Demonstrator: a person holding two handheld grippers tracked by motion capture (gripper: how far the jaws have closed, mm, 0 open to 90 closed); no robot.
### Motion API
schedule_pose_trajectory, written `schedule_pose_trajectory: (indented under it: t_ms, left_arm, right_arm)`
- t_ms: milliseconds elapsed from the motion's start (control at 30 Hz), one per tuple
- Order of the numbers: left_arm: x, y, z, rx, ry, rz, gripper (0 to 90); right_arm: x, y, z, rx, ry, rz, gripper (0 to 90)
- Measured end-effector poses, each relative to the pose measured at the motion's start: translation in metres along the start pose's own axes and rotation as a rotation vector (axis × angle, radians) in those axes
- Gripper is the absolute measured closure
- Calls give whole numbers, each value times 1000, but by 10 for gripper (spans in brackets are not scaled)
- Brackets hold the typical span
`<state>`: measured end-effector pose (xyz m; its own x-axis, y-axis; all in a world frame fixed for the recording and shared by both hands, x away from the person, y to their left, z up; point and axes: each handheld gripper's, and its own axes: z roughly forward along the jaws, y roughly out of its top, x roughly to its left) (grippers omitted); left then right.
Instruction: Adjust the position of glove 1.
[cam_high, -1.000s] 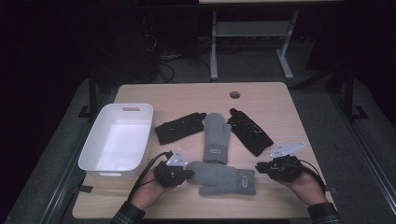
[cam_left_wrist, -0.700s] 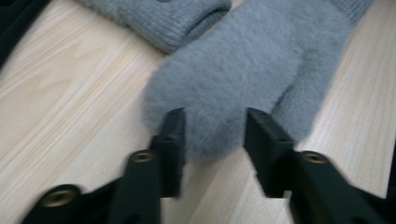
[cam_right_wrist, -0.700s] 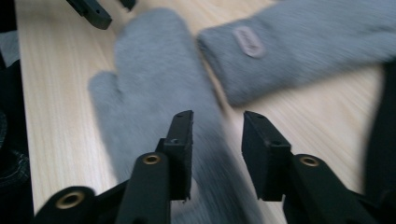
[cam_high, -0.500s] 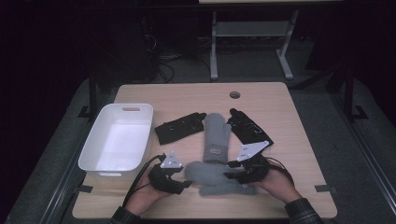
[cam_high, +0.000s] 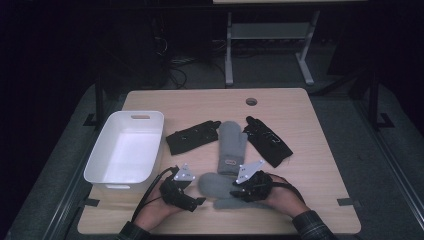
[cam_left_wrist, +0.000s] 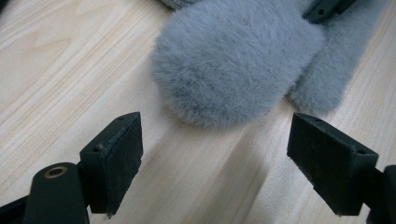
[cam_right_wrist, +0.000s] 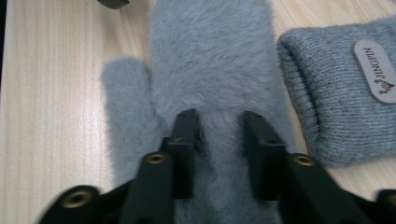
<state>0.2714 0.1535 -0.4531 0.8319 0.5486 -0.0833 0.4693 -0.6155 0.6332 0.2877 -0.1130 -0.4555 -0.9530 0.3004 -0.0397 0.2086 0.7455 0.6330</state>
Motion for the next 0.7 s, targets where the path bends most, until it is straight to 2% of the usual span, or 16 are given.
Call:
schedule_pose_trajectory:
  t_ms: [67, 100, 233, 267, 300, 367, 433, 533, 567, 600, 633, 700]
  left_arm:
    - [0, 0, 1, 2, 5, -2, 175]
    - [1, -1, 2, 8, 11, -1, 175]
    - [1, 0, 1, 5, 8, 3, 174]
    - [1, 0, 1, 4, 9, 5, 174]
    - [1, 0, 1, 3, 5, 3, 174]
    - [1, 0, 2, 8, 3, 6, 174]
    - [1, 0, 2, 8, 1, 5, 174]
    - [1, 0, 1, 17, -4, 17, 174]
    - [1, 0, 1, 19, -3, 19, 174]
    - [1, 1, 1, 21, -2, 20, 174]
    - [1, 1, 2, 21, -4, 22, 174]
    - [1, 1, 2, 22, -4, 29, 174]
  right_arm:
    - [-1, -1, 0, -3, 2, -10, 807]
    - [-2, -1, -2, -14, 11, 4, 837]
    - [-3, -2, -8, -43, 11, 4, 856]
    - [-1, -1, -17, -67, 21, 34, 860]
    - [-1, -1, -17, -67, 21, 34, 860]
    - [2, -5, -31, -96, 13, 58, 863]
    - [2, -8, -37, -104, 6, 61, 863]
    - [4, -20, -55, -126, -9, 114, 864]
    - [3, -28, -67, -141, -24, 161, 864]
    - [3, -28, -67, -141, -24, 161, 864]
    - [0, -39, -79, -145, -58, 189, 864]
    - [-1, -45, -84, -142, -73, 207, 864]
